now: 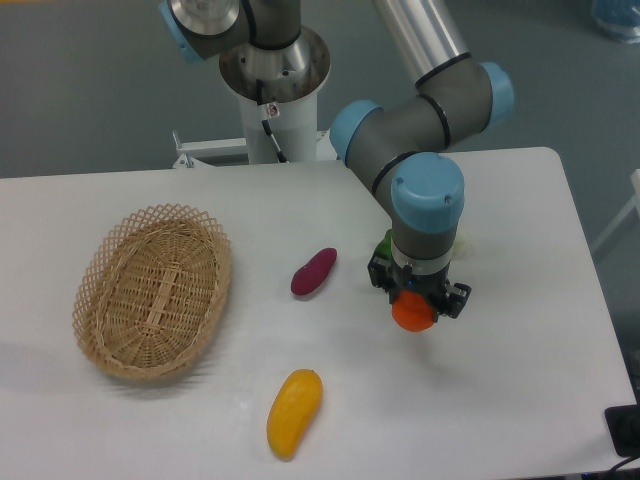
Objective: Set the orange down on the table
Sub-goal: 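Carry the held orange ball with the gripper and lower it toward the table, then open the gripper to release the orange ball onto the table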
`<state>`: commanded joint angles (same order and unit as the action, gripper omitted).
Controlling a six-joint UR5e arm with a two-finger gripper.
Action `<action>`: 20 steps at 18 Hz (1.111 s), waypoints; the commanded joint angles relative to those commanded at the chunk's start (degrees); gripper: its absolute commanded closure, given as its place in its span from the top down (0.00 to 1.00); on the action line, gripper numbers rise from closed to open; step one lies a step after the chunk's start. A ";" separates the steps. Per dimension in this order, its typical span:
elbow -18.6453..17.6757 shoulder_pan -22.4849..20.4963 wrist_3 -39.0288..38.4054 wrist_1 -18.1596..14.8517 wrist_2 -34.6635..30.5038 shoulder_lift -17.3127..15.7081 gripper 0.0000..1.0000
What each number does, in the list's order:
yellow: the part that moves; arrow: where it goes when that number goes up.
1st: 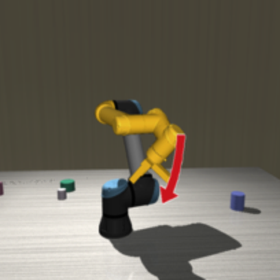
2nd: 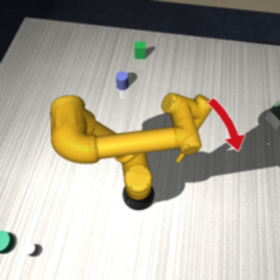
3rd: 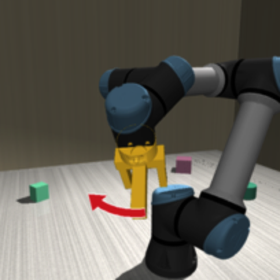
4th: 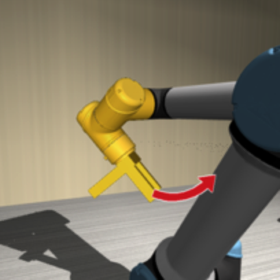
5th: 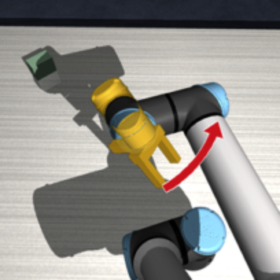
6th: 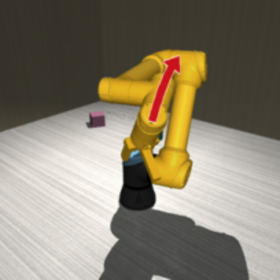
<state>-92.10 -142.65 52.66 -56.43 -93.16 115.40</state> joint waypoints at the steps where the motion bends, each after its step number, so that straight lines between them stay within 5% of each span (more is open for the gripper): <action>1: -0.18 0.35 -1.41 0.53 0.00 0.52 0.33; 12: 0.52 3.95 -2.74 1.68 0.00 4.04 0.47; 15: 0.17 4.04 -2.74 1.85 0.17 4.31 0.60; 17: 0.17 4.04 -2.83 1.94 0.26 4.31 0.90; 20: 0.17 4.04 -2.92 1.94 0.35 4.31 0.91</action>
<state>-91.93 -138.60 49.75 -54.49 -92.81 119.71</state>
